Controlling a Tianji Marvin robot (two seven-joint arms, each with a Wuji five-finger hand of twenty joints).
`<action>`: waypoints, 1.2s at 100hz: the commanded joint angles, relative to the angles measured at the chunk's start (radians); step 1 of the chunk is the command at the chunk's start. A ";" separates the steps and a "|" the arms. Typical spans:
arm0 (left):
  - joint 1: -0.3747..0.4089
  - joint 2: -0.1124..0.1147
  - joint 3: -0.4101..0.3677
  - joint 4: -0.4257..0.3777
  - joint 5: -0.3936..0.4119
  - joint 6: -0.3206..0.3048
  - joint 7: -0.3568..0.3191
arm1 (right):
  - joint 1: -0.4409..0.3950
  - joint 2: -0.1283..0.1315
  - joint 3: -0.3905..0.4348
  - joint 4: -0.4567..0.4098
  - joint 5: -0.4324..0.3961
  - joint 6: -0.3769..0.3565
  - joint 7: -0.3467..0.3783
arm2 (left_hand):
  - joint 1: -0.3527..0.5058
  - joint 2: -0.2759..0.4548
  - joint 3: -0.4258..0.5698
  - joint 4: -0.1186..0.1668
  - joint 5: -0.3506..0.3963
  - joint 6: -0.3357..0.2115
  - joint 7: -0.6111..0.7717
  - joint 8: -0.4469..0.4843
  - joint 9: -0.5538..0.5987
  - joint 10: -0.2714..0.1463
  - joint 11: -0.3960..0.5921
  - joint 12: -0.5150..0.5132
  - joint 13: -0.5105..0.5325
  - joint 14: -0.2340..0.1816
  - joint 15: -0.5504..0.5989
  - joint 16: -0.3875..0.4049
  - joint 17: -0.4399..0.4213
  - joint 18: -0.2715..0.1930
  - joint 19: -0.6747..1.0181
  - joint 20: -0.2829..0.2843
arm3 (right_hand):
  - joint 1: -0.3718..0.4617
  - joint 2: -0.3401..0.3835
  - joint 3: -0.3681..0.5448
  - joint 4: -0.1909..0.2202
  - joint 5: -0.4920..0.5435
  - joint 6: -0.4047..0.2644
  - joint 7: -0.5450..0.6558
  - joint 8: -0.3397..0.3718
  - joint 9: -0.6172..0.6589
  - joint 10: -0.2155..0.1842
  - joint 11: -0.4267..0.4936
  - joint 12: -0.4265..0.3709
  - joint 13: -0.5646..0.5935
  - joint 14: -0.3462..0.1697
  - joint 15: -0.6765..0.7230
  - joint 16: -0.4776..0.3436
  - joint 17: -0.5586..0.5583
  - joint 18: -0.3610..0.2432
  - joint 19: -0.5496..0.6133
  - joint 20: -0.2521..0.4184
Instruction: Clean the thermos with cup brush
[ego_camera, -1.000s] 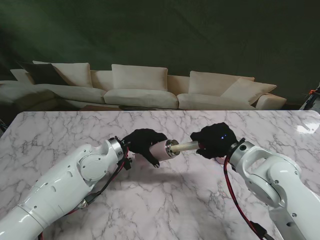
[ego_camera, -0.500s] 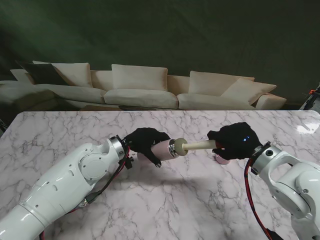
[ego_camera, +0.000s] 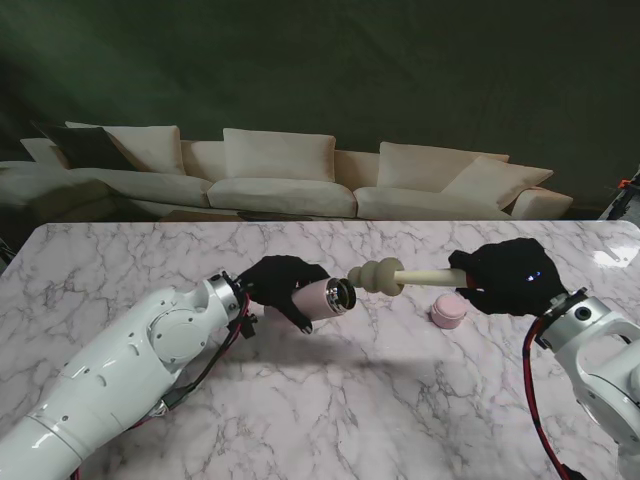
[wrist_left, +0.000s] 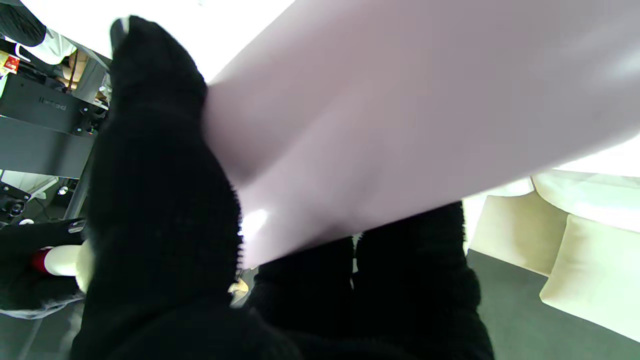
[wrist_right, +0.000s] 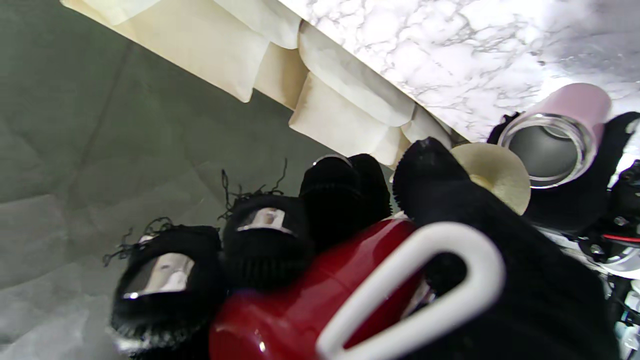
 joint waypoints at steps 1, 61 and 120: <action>0.003 0.001 -0.009 -0.015 0.000 0.000 -0.009 | -0.026 0.000 0.023 0.000 -0.007 0.016 -0.020 | 0.212 0.467 0.535 0.059 0.106 -0.171 0.167 0.047 0.034 -0.075 0.059 0.027 0.096 -0.056 0.216 0.065 0.020 -0.103 0.058 0.022 | 0.120 0.132 0.149 0.008 0.045 -0.117 0.041 0.002 0.047 -0.010 0.010 -0.008 0.039 -0.065 0.138 0.047 0.021 0.013 0.117 -0.011; 0.022 -0.005 -0.045 -0.051 -0.013 0.003 0.011 | -0.045 0.002 -0.122 0.231 -0.056 0.263 -0.118 | 0.212 0.472 0.532 0.058 0.096 -0.168 0.170 0.052 0.026 -0.075 0.060 0.026 0.090 -0.055 0.209 0.062 0.014 -0.102 0.053 0.020 | 0.112 0.116 0.166 0.008 0.034 -0.092 0.054 -0.026 0.033 0.022 -0.146 -0.134 0.036 0.025 -0.087 -0.037 -0.096 0.094 -0.037 -0.007; 0.030 -0.005 -0.050 -0.058 -0.003 0.016 0.020 | 0.055 0.007 -0.340 0.425 -0.003 0.473 -0.073 | 0.215 0.476 0.526 0.060 0.095 -0.172 0.171 0.056 0.023 -0.080 0.061 0.025 0.087 -0.056 0.209 0.061 0.012 -0.101 0.052 0.020 | 0.097 0.106 0.182 0.008 0.022 -0.077 0.052 -0.052 0.023 0.045 -0.214 -0.213 0.032 0.068 -0.246 -0.096 -0.169 0.130 -0.126 -0.006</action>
